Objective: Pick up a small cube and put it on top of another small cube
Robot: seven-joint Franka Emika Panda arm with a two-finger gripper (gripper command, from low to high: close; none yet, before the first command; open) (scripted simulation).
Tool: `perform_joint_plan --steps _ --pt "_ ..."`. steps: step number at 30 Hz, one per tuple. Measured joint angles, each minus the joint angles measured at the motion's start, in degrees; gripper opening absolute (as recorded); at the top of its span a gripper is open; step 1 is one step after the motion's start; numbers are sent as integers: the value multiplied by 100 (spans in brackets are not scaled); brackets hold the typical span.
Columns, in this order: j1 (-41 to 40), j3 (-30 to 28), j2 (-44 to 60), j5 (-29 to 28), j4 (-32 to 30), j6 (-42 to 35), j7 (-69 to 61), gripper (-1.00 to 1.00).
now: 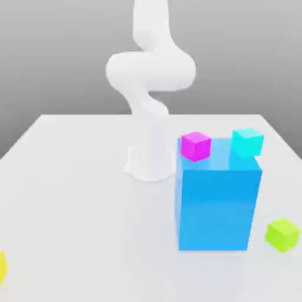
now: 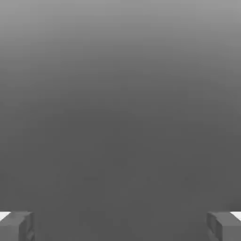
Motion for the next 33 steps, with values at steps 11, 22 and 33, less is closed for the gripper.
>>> perform_joint_plan --steps 11,22,33 --pt "341 -1474 2286 845 208 425 -1908 0" --pt "-176 -2158 4605 1962 424 800 -3991 0" --pt "-1093 -2275 6610 2091 585 1446 -5362 0"
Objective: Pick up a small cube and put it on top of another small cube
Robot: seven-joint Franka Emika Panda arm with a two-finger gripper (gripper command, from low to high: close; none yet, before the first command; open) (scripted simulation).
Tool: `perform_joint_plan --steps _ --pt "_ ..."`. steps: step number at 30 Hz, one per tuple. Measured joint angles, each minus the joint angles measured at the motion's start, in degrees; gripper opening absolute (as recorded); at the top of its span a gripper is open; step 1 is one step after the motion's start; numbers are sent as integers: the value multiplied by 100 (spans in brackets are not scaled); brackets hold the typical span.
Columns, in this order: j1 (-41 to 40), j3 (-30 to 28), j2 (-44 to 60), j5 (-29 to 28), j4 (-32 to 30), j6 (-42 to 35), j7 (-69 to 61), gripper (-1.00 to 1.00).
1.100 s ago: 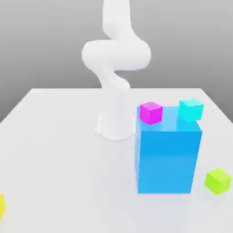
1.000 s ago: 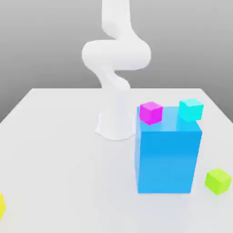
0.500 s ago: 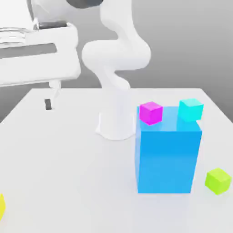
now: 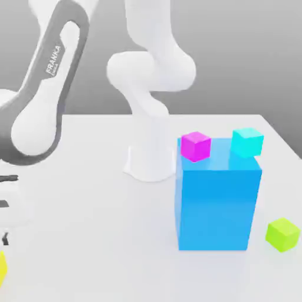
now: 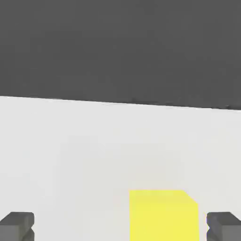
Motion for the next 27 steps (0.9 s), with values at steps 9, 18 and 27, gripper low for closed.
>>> perform_joint_plan --steps 9,18,27 --pt "-413 448 786 423 188 527 -371 -100" --pt "183 42 161 -255 418 -410 298 -100" --pt "1299 19 457 -391 556 -1035 2273 -100"
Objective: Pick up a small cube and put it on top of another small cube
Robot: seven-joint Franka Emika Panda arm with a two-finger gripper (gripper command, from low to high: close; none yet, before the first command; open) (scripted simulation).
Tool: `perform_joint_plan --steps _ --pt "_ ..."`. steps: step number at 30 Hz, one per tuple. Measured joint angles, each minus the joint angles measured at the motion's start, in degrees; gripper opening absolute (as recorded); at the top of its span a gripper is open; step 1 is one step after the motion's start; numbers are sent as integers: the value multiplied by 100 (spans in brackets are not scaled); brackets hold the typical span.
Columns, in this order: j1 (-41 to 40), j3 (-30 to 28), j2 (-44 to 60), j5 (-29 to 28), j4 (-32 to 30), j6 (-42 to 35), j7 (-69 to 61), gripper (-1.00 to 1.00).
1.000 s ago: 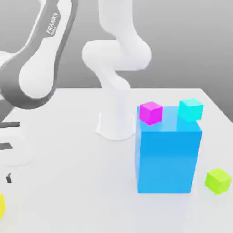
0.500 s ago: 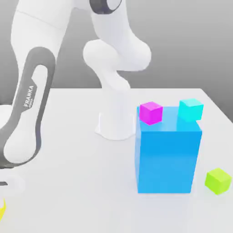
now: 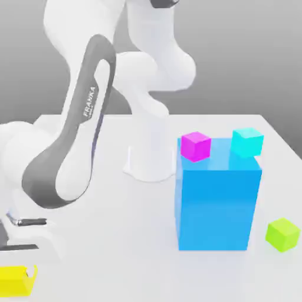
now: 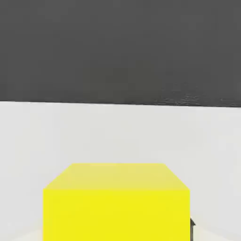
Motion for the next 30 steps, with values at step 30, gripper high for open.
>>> perform_joint_plan --steps 30 --pt "4285 22 -210 -469 183 -1138 6762 -100"
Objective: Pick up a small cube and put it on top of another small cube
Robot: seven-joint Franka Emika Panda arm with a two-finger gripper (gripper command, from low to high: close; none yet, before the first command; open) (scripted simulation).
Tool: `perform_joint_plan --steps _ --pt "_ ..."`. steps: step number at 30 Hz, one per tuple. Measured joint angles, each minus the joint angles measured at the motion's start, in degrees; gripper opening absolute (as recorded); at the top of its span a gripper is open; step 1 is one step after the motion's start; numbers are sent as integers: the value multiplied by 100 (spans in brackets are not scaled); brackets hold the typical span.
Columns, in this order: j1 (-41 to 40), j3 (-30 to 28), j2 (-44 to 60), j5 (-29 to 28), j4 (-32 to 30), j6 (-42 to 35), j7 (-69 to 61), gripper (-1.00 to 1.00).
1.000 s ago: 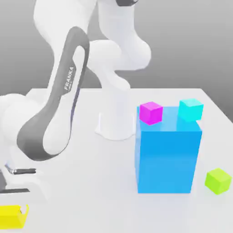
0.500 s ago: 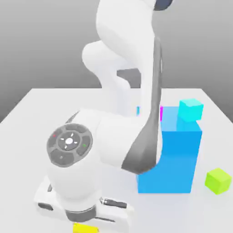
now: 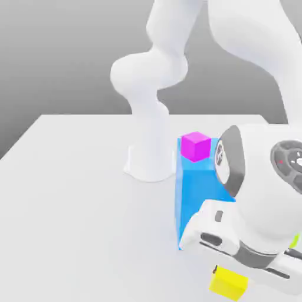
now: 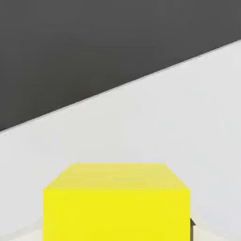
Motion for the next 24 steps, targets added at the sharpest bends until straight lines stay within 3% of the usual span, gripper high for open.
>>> perform_joint_plan --steps 5,9,16,24 --pt "768 108 -186 -113 19 -76 1121 -100" --pt "1305 118 -495 -182 -348 196 2319 -100" --pt "2239 74 -1202 -352 -1151 892 4541 -100" --pt "2648 -258 -2208 -802 -2632 2343 7145 -100"
